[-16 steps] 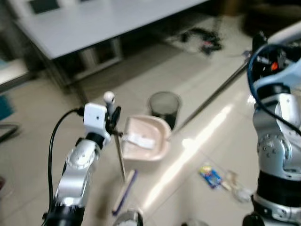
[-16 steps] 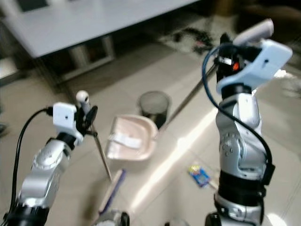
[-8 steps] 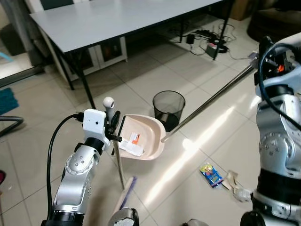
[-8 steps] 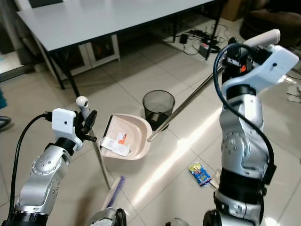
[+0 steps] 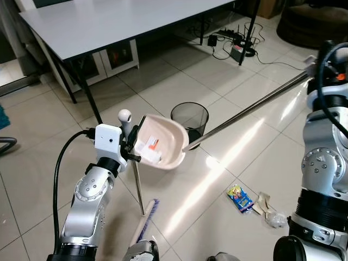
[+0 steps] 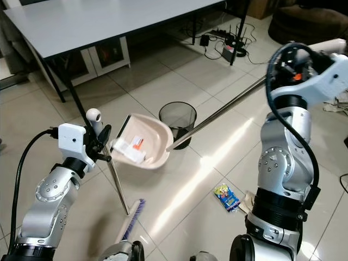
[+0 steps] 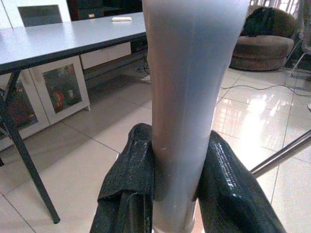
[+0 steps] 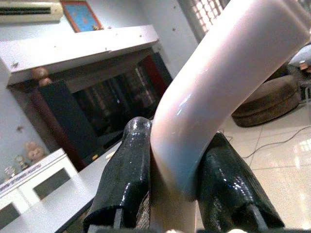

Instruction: Sweep floor

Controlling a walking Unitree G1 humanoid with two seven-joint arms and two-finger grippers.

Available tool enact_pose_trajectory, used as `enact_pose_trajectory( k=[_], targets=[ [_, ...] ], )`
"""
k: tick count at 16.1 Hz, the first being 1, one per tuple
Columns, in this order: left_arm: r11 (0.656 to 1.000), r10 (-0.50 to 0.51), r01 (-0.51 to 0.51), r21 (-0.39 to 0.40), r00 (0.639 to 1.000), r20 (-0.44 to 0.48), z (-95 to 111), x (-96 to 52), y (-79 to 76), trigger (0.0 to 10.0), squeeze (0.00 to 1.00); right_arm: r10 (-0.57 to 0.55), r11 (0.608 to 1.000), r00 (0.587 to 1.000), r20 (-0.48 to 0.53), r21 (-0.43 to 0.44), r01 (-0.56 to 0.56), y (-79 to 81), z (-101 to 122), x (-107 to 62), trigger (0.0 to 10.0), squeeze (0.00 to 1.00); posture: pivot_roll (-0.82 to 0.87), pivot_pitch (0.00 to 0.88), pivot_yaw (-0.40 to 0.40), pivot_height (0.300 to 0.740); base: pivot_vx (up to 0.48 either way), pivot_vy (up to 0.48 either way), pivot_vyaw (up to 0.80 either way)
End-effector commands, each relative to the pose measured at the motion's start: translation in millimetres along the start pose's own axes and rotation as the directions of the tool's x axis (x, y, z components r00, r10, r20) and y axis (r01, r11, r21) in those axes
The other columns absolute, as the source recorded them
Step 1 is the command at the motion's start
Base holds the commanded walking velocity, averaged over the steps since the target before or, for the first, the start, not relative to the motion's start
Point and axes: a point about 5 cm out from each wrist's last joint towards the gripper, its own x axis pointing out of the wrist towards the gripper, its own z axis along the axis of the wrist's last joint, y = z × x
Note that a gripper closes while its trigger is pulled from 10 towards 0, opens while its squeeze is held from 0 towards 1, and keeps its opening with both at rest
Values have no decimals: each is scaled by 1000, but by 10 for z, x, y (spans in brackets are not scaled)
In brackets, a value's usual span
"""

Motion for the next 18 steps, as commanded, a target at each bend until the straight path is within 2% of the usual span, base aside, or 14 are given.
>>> enact_pose_trajectory(
  k=[1, 3, 8, 13, 18],
  targets=[
    [1000, 5, -5, 8, 999, 47, 94, -1, 37, 10000, 0, 11, 1000, 998, 61, 21, -13, 39, 109, 27, 10000, 0, -13, 71, 30, 740, 0, 0, 0],
    [1000, 7, -8, 9, 999, 46, 86, -7, 48, 10000, 0, 63, 998, 995, 79, -23, -62, 93, 159, 50, 10000, 0, -16, 67, 28, 740, 289, 0, 0],
    [1000, 18, -18, 5, 999, 51, 74, -51, 68, 10000, 0, 44, 997, 992, 117, 65, -52, 86, 218, 138, 10000, 0, -9, 38, 11, 740, 345, 0, 0],
    [999, 33, -33, -3, 998, 62, 86, -27, 75, 10000, 0, 83, 996, 991, 105, 23, -86, 137, 179, 139, 10000, 0, -9, 36, 12, 740, 381, 0, 0],
    [1000, 29, -28, -8, 998, 59, 75, -40, 85, 10000, 0, 76, 996, 988, 133, 42, -82, 124, 251, 134, 10000, 0, -13, 37, 21, 740, 391, 0, 0]
  ],
)
